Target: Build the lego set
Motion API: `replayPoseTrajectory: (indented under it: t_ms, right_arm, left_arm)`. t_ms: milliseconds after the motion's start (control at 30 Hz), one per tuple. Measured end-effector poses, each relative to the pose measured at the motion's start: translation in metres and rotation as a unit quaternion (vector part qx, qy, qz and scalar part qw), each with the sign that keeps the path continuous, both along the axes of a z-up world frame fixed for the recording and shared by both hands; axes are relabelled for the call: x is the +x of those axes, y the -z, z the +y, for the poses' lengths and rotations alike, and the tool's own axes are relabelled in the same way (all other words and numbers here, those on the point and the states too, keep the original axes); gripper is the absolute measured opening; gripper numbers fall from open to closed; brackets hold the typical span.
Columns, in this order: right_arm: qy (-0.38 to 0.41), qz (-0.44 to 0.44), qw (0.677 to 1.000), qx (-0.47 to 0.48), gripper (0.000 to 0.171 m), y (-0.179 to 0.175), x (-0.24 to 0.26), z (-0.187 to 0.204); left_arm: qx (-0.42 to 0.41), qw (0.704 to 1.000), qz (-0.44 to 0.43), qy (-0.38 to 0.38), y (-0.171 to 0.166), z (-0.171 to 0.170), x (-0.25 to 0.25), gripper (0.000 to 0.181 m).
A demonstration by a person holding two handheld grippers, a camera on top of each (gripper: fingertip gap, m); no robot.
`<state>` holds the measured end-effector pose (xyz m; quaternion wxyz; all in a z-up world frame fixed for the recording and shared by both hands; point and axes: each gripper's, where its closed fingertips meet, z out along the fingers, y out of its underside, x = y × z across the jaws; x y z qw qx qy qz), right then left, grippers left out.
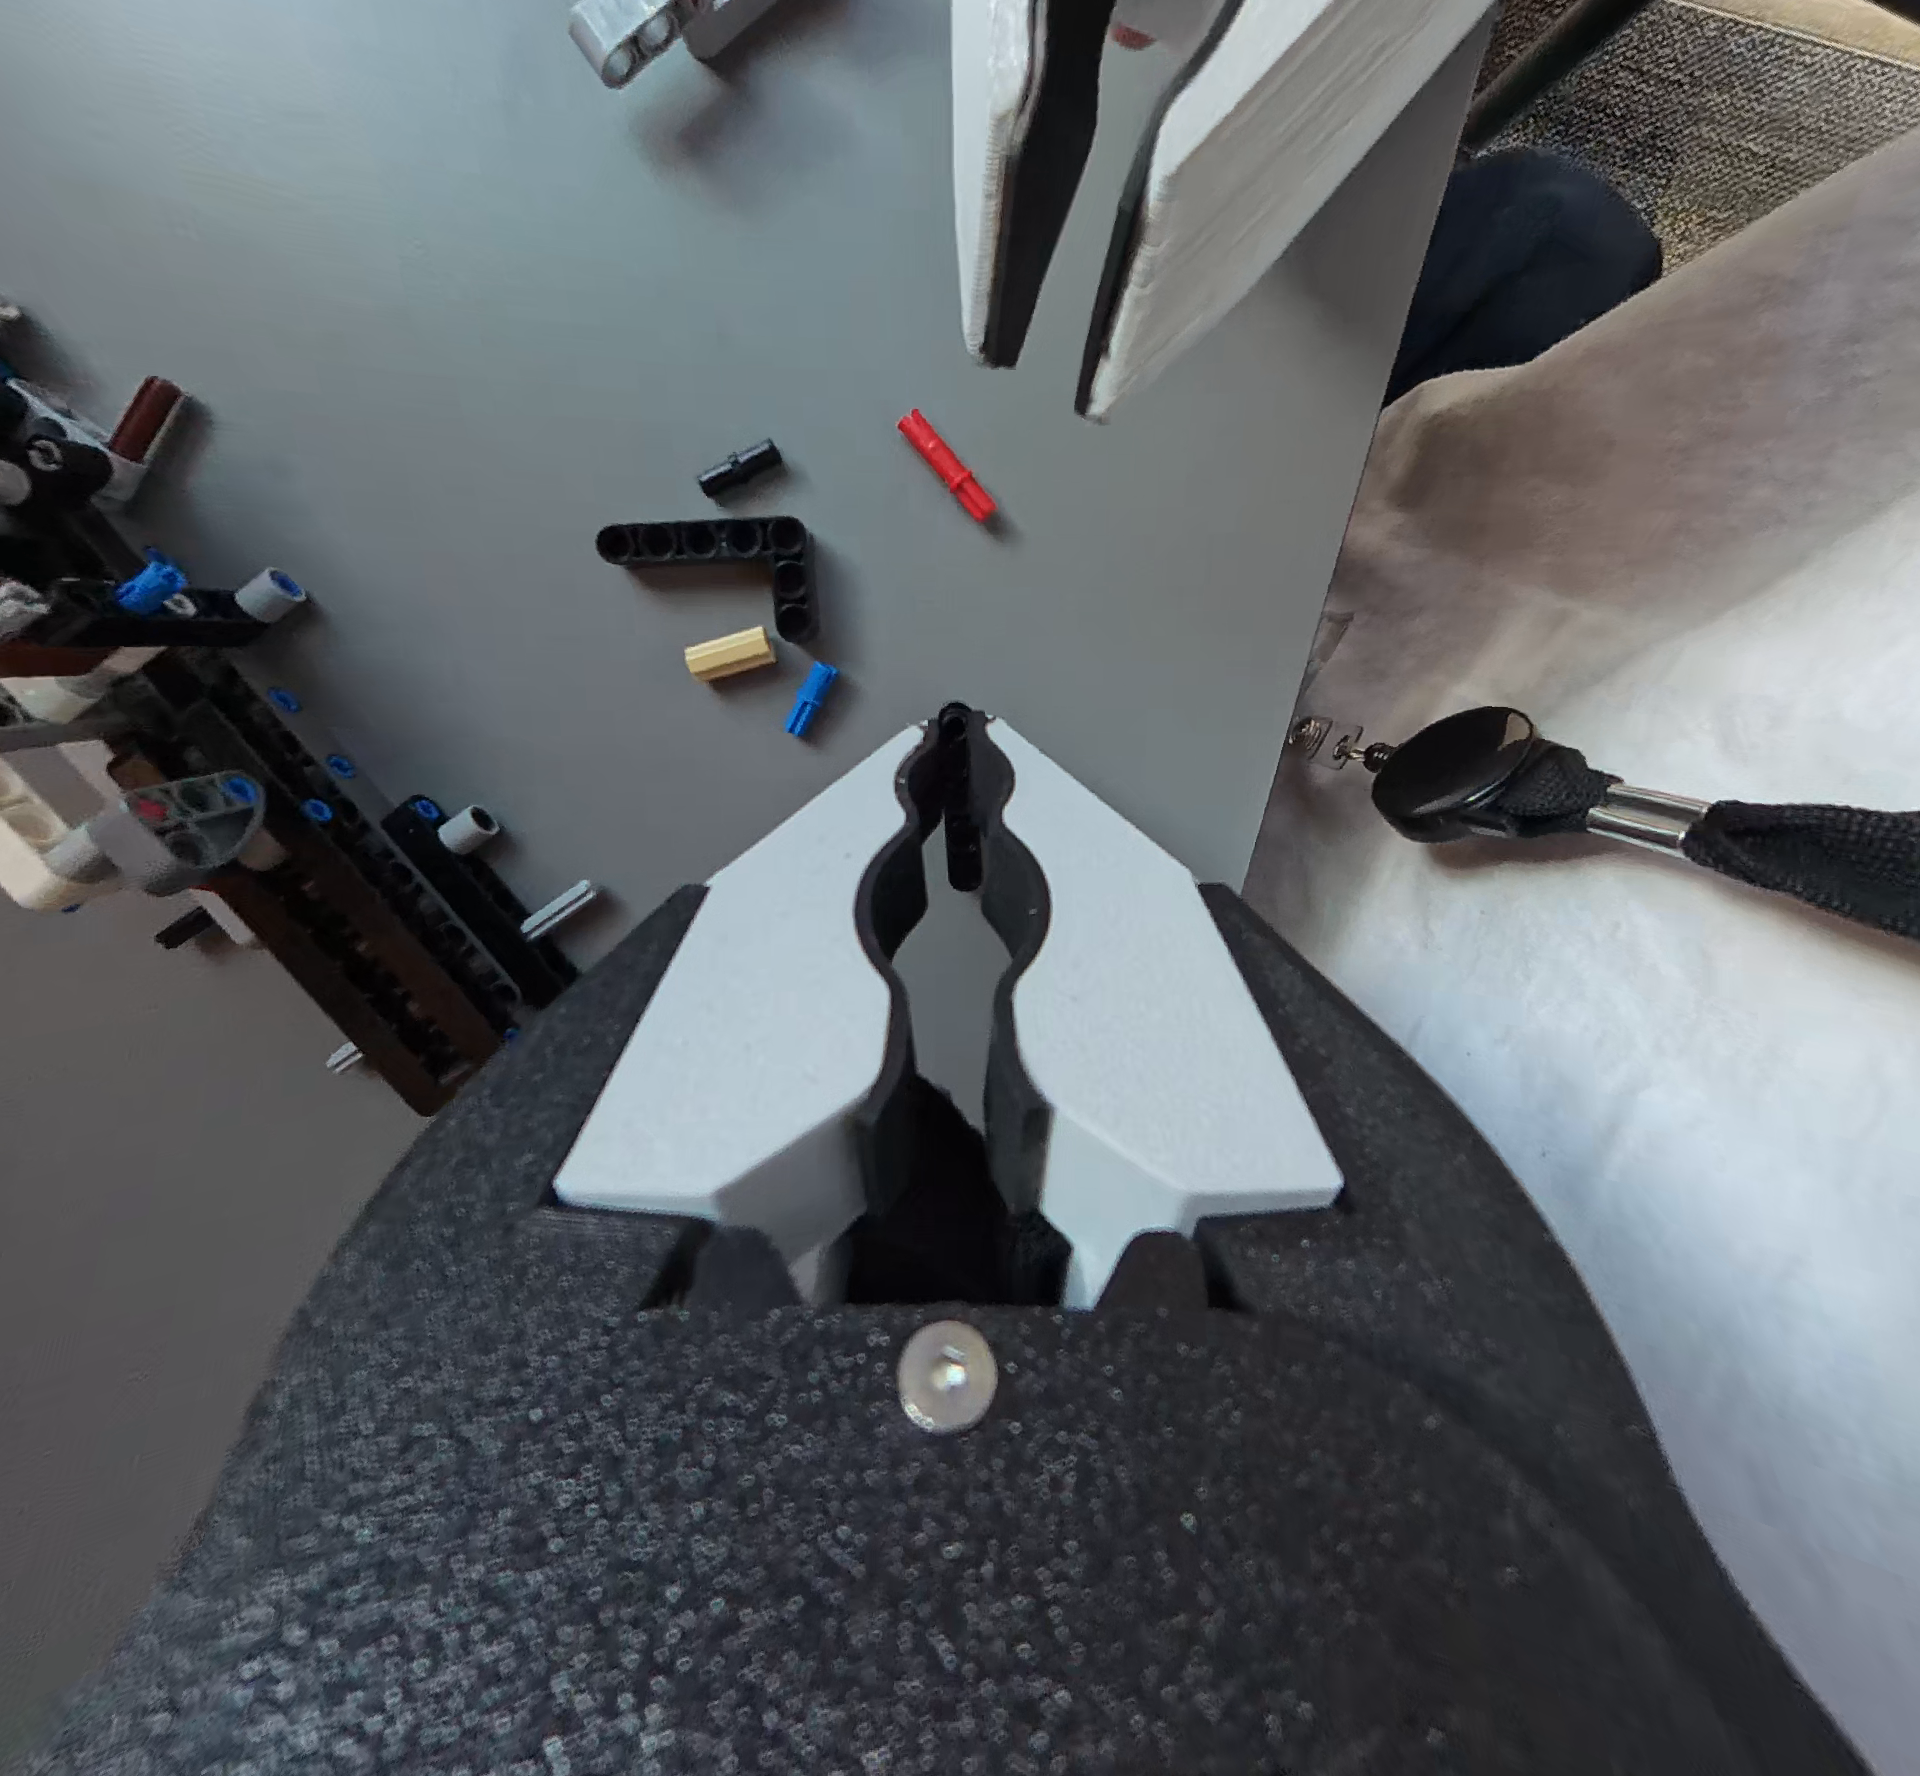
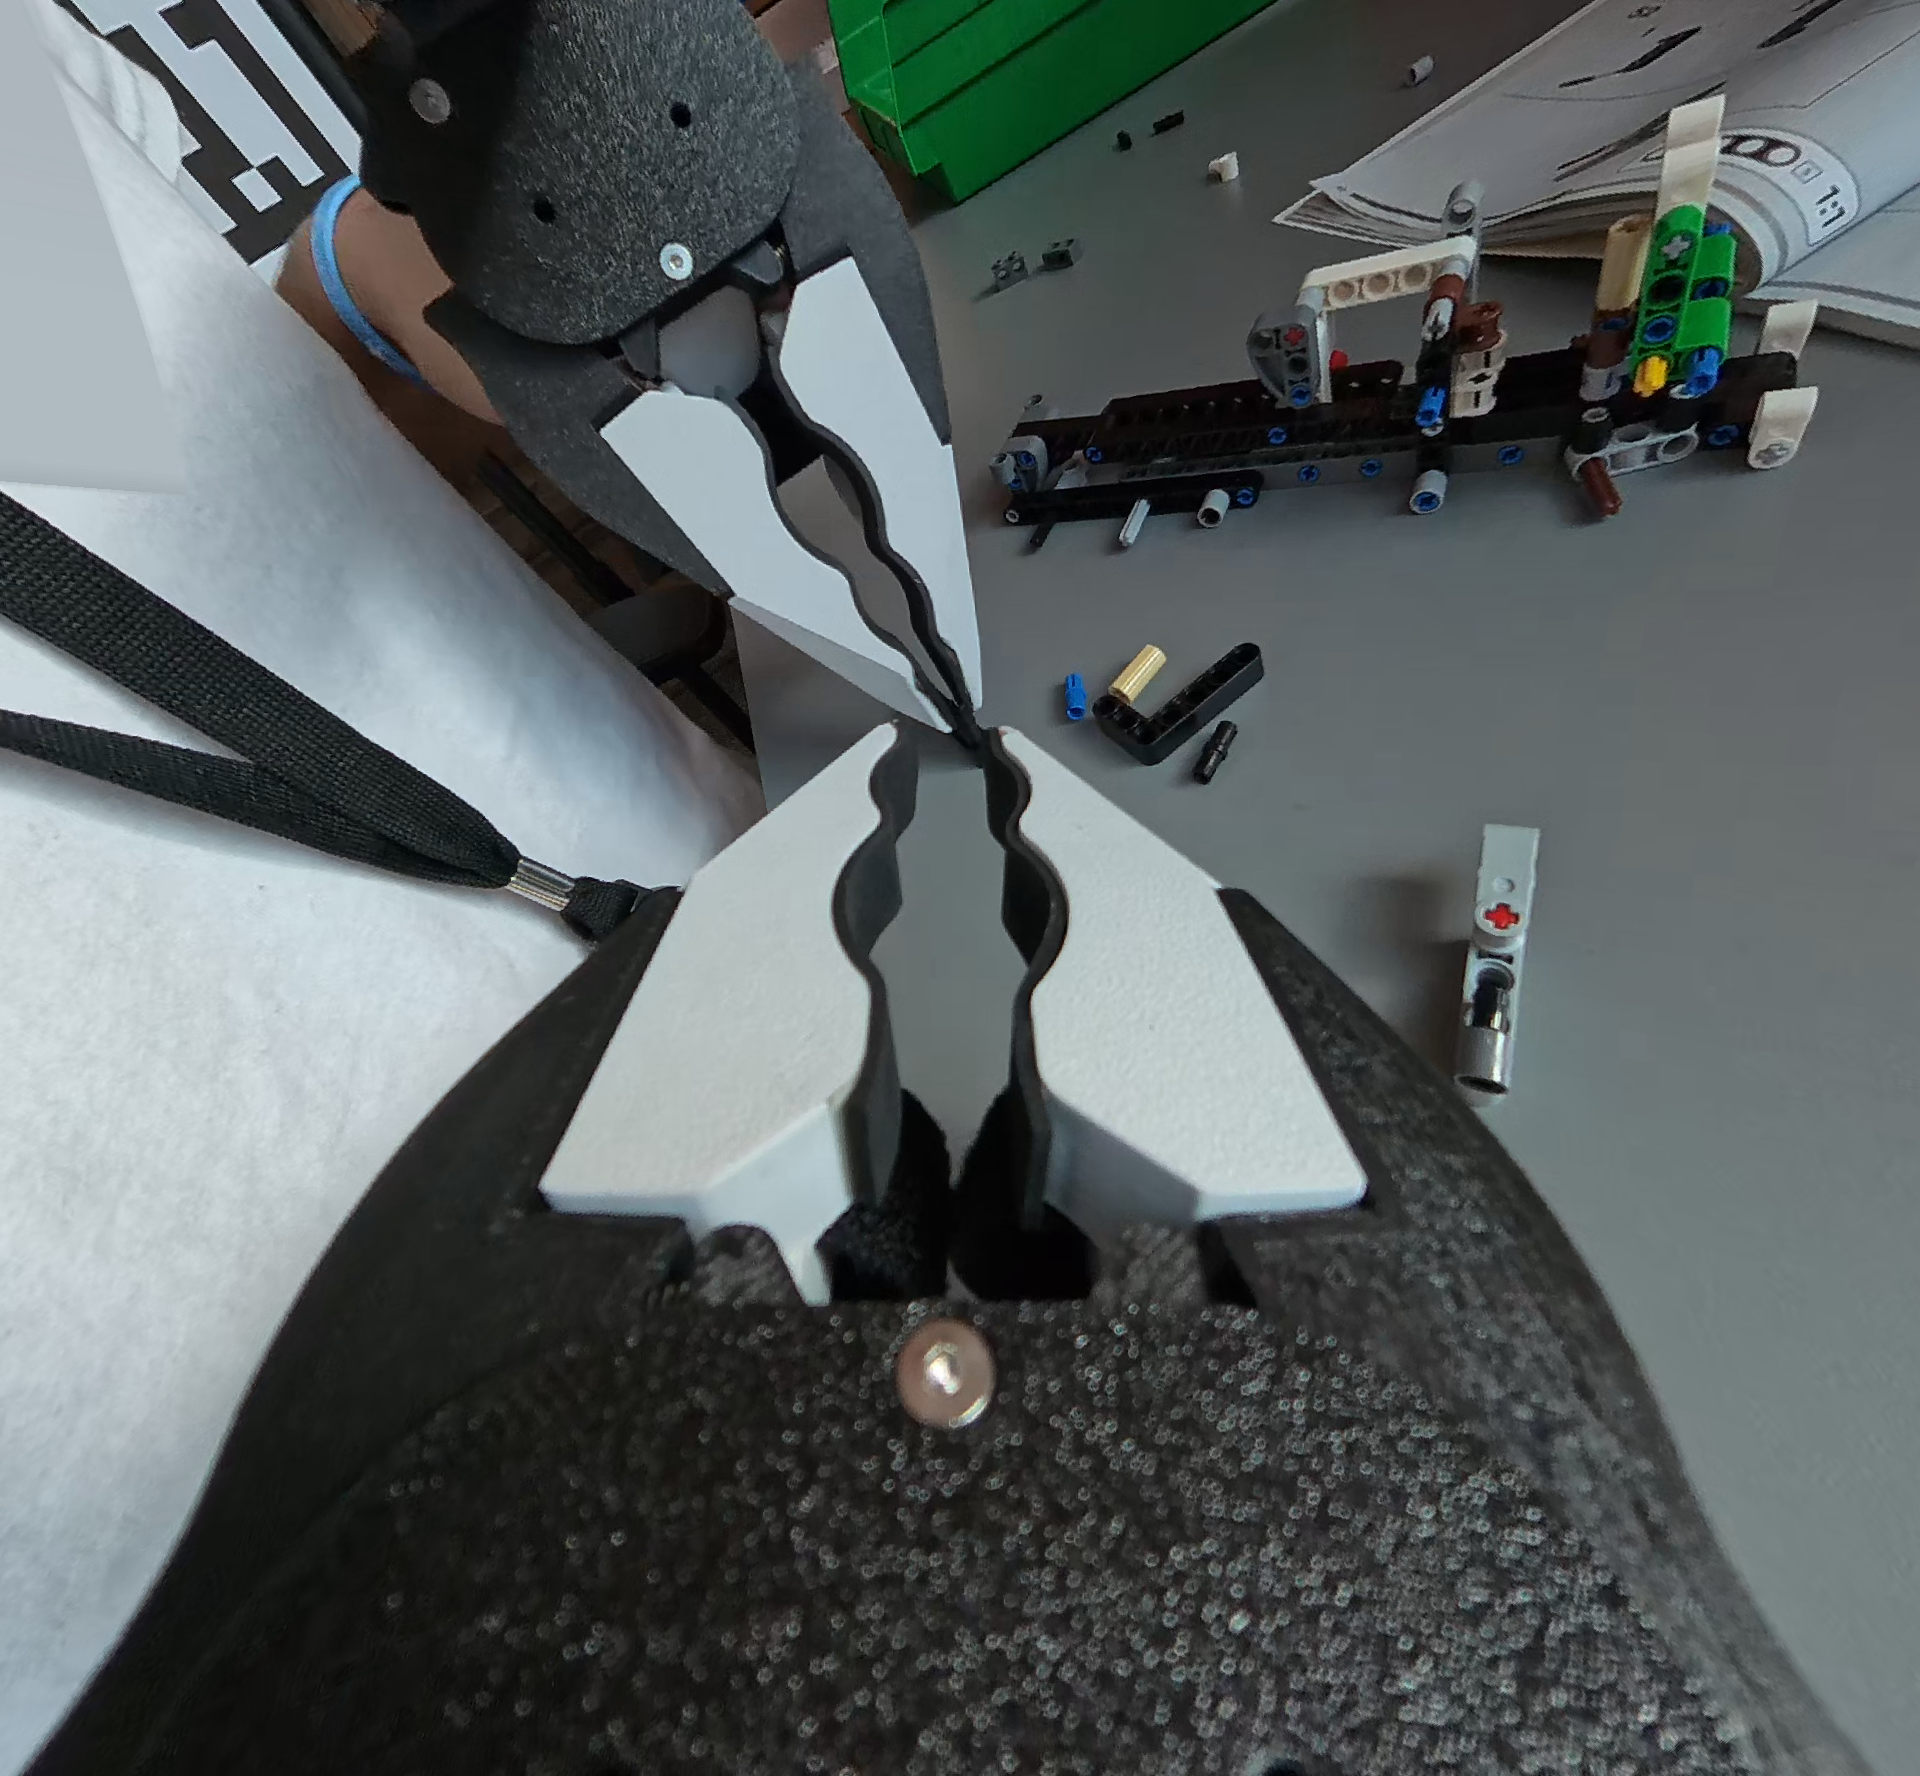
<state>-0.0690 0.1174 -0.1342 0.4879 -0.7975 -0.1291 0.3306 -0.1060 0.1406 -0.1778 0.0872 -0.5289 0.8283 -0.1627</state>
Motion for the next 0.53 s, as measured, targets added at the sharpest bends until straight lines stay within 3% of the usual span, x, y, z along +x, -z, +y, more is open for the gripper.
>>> replayPoseTrajectory:
  t_ms: [233,533]
  right_arm:
    - [0.000,0.005,1.000,0.004,0.011,-0.0018,0.0004,-0.0006]
    - [-0.001,0.013,1.000,0.010,0.010,-0.0047,0.0009,-0.0019]
  left_arm:
    - [0.020,0.999,0.036,-0.021,0.0003,0.0001,0.0003,0.002]
    - [0.018,1.000,-0.007,-0.013,0.0005,-0.0004,0.0001,0.002]
